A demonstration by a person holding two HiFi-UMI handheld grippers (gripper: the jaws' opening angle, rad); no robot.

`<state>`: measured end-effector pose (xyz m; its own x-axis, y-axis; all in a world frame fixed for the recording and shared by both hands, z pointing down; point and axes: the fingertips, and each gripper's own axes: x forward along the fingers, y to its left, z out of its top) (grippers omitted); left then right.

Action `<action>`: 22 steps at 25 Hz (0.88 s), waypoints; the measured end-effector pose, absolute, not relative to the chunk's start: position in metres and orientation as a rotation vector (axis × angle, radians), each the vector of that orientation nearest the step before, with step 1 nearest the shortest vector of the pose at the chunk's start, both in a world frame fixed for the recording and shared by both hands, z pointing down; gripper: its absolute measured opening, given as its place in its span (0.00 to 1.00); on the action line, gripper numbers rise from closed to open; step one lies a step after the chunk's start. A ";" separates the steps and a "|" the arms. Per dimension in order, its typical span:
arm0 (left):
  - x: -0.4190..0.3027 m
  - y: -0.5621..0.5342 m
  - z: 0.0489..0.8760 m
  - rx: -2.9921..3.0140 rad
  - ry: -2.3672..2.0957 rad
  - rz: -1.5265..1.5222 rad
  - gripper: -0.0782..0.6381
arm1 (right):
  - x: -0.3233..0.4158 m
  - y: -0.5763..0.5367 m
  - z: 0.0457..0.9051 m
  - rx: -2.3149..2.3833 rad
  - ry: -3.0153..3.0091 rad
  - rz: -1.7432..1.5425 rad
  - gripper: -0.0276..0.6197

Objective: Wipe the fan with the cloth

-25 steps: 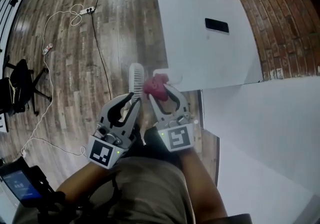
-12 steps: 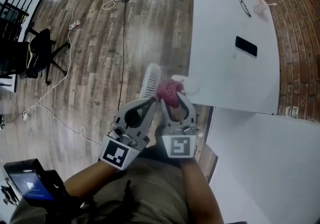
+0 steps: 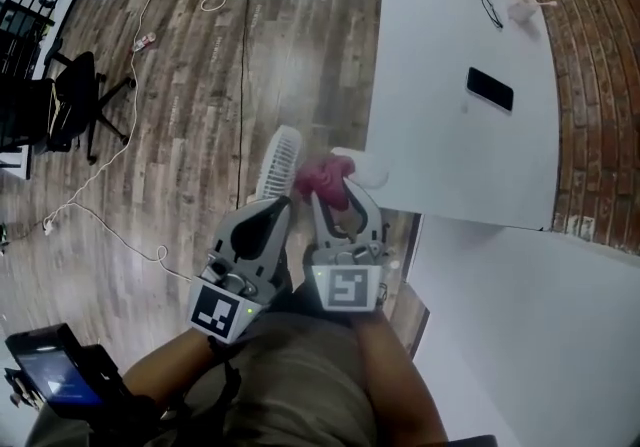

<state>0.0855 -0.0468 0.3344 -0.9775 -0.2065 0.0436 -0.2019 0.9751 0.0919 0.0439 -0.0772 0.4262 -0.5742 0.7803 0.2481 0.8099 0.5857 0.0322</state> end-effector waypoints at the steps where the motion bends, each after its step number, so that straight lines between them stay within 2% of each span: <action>1: 0.085 -0.050 0.336 0.325 -3.065 -0.132 0.11 | 0.042 -0.078 0.426 -1.331 -2.610 -0.217 0.31; 22: 0.091 -0.064 0.354 0.269 -3.026 -0.165 0.11 | 0.033 -0.098 0.439 -1.352 -2.586 -0.114 0.31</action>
<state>0.0908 -0.0639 0.3536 -0.9795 -0.1805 0.0891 -0.1698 0.9786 0.1165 0.0334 -0.0979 0.4394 -0.5520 0.8015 0.2300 0.8187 0.5733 -0.0333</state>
